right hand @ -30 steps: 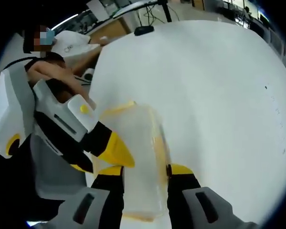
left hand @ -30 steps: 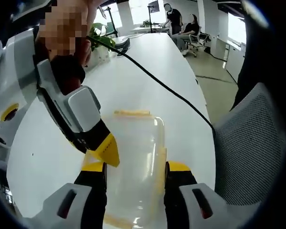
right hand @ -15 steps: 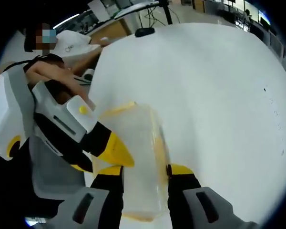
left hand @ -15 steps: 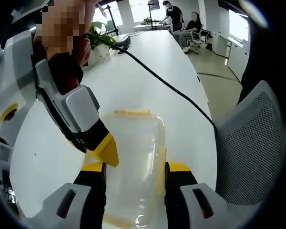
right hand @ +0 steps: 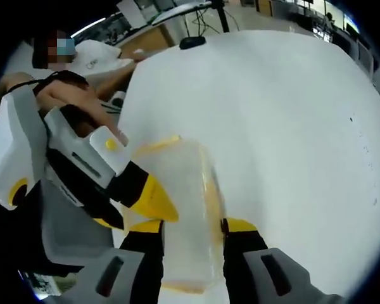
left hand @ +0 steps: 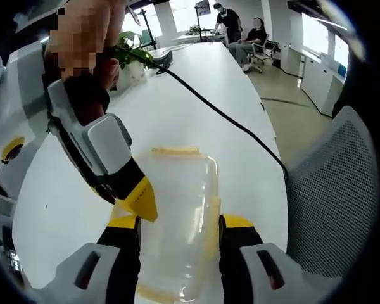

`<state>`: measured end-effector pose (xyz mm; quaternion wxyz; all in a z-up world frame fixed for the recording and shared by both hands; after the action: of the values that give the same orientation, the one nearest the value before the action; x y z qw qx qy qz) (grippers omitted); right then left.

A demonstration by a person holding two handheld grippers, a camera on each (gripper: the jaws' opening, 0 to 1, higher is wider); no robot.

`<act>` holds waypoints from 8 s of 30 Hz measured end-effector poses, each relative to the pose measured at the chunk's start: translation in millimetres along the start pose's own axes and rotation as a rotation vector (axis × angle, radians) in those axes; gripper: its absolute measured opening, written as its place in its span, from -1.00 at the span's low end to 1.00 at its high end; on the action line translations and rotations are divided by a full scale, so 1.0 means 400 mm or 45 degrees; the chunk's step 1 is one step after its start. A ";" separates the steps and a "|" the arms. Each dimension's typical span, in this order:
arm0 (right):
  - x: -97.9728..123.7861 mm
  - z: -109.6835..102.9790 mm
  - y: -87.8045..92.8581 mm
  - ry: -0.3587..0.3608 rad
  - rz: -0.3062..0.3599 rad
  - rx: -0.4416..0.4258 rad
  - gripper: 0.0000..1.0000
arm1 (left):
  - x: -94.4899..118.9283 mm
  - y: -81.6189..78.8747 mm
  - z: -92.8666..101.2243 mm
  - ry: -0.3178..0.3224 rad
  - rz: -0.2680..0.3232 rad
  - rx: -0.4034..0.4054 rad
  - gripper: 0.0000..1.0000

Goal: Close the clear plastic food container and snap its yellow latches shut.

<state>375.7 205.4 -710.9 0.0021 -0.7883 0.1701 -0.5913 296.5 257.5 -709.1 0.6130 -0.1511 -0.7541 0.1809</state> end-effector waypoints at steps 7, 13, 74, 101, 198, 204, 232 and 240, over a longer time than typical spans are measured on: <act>0.008 -0.011 0.003 0.075 0.029 0.046 -0.31 | 0.004 -0.002 -0.001 0.059 0.004 0.049 0.11; 0.029 -0.020 0.004 0.086 0.130 -0.030 -0.18 | 0.027 0.007 0.001 0.138 0.044 0.120 0.16; -0.044 -0.111 0.110 0.435 -0.129 0.227 0.48 | -0.040 0.087 -0.077 0.162 -0.333 -0.230 0.62; -0.050 -0.127 0.111 0.464 -0.086 0.168 0.46 | -0.036 0.092 -0.071 0.140 -0.330 -0.256 0.61; -0.104 -0.110 -0.128 0.467 -0.043 0.197 0.48 | 0.048 0.297 -0.149 0.130 -0.418 -0.235 0.65; -0.101 -0.100 -0.129 0.469 -0.055 0.195 0.48 | 0.045 0.296 -0.160 0.126 -0.420 -0.231 0.65; -0.079 -0.013 -0.148 0.475 -0.074 0.168 0.49 | 0.013 0.293 -0.247 0.107 -0.410 -0.240 0.69; -0.077 0.006 -0.152 0.473 -0.044 0.153 0.49 | -0.001 0.292 -0.261 0.049 -0.466 -0.286 0.72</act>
<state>386.5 270.6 -727.9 0.0078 -0.6670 0.1183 -0.7356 399.5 370.2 -743.8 0.6291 -0.0823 -0.7726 -0.0215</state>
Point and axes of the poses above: the point that each gripper's makers call its tool centre point, and the gripper's own axes: x roughly backward along the fingers, z roughly to its right, y roughly out of its underside, the point moved 7 cm from there along x, roughly backward along the fingers, and after that the axes turned 9 degrees about -z, right-handed, at the moved point
